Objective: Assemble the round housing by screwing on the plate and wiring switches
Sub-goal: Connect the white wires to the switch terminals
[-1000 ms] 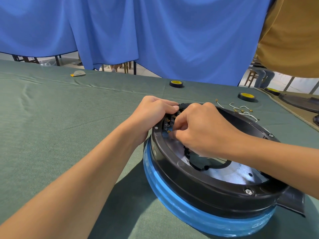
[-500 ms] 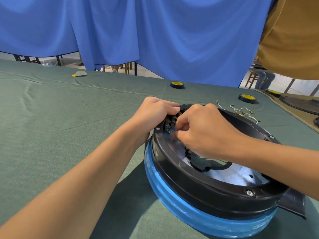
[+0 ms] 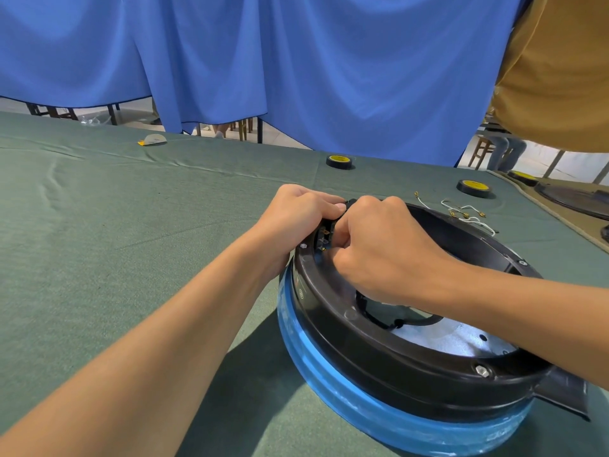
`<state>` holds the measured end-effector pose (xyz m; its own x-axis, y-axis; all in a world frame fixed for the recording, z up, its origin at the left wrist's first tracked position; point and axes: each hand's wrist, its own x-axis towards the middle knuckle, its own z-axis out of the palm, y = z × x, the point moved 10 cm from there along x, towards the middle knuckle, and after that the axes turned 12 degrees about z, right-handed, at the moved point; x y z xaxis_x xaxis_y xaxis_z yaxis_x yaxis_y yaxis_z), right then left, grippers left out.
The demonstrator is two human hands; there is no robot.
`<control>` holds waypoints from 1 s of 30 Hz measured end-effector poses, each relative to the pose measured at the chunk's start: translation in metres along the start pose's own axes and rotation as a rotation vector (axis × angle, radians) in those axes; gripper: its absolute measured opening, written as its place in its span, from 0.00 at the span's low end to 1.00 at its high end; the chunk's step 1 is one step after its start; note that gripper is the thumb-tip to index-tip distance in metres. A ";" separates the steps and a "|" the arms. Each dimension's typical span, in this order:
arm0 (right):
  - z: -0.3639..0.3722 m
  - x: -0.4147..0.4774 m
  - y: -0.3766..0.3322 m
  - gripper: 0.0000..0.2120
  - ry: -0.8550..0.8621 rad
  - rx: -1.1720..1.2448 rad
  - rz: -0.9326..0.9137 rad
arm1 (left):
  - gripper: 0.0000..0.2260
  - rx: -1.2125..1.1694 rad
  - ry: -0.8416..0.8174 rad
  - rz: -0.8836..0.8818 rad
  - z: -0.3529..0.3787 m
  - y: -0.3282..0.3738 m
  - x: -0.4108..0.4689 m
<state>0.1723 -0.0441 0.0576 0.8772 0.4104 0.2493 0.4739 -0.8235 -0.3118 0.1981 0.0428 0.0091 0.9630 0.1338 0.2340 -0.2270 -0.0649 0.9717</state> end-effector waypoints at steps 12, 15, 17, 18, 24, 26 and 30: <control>0.002 0.004 0.003 0.09 -0.049 0.007 -0.031 | 0.10 0.015 0.008 -0.003 0.000 0.002 -0.002; -0.015 0.001 0.003 0.07 -0.001 -0.057 -0.169 | 0.10 0.013 0.015 -0.005 -0.001 0.000 0.000; -0.024 0.000 0.007 0.05 0.022 -0.062 -0.238 | 0.11 0.011 0.043 -0.020 -0.003 -0.002 0.001; -0.024 -0.001 0.008 0.05 0.019 -0.078 -0.264 | 0.12 0.011 0.058 -0.027 -0.004 -0.003 0.001; -0.010 -0.004 0.003 0.06 0.019 -0.213 -0.352 | 0.12 0.013 0.061 -0.030 -0.005 -0.004 0.001; -0.008 -0.004 0.000 0.07 0.023 -0.256 -0.365 | 0.12 0.011 0.051 -0.030 -0.004 -0.004 0.001; -0.002 -0.004 0.000 0.10 -0.029 -0.346 -0.382 | 0.12 0.005 0.060 -0.026 -0.005 -0.004 0.002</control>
<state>0.1684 -0.0460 0.0581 0.6506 0.7138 0.2591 0.7119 -0.6921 0.1190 0.1998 0.0478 0.0059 0.9581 0.1948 0.2101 -0.2009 -0.0659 0.9774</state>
